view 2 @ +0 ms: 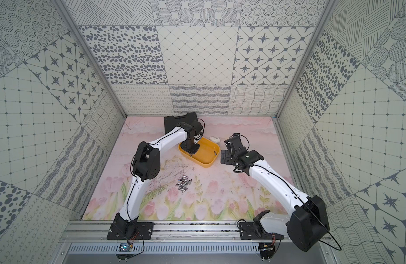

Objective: Put the bit on the desktop into the storage box
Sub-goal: Place the screwdriver bit in the storage box, then pick up the screwdriver bit from the center of the board.

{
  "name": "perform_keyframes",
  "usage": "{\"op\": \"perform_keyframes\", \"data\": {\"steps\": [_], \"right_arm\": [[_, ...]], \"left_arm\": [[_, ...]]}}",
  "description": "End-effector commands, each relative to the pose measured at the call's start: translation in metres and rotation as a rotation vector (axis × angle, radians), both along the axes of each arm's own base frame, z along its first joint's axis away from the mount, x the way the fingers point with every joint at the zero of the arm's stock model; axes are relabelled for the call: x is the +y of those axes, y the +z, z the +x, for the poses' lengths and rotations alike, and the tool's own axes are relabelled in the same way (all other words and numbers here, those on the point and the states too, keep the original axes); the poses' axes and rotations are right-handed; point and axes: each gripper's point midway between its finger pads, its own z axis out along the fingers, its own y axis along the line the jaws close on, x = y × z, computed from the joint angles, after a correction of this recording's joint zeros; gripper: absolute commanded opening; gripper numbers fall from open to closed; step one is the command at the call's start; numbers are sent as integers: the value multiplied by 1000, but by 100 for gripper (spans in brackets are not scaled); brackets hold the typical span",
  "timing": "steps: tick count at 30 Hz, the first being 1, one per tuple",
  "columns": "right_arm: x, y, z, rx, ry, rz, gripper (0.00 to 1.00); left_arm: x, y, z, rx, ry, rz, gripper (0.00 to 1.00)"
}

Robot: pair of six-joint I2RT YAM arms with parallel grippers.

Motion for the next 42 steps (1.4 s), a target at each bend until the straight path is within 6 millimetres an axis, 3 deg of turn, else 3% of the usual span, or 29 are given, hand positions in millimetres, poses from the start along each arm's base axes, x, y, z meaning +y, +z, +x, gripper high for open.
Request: {"op": "perform_keyframes", "data": {"steps": [1,12,23,31,42], "right_arm": [[1,9,4,-35,-6,28,97],[2,10,4,-36,-3,31,97],[1,8,1,-33,-5,36,97],[-1,9,0,-37,-10,37,97],[-2,9,-1,-40,-11,36,97]], "left_arm": [[4,-4,-8,48,5,1,10],[2,17,-6,19,0,-10,31],[4,67,-13,-53,-2,-50,71],[9,105,-33,-112,-2,-83,76],[16,123,-83,-140,-3,-92,78]]}}
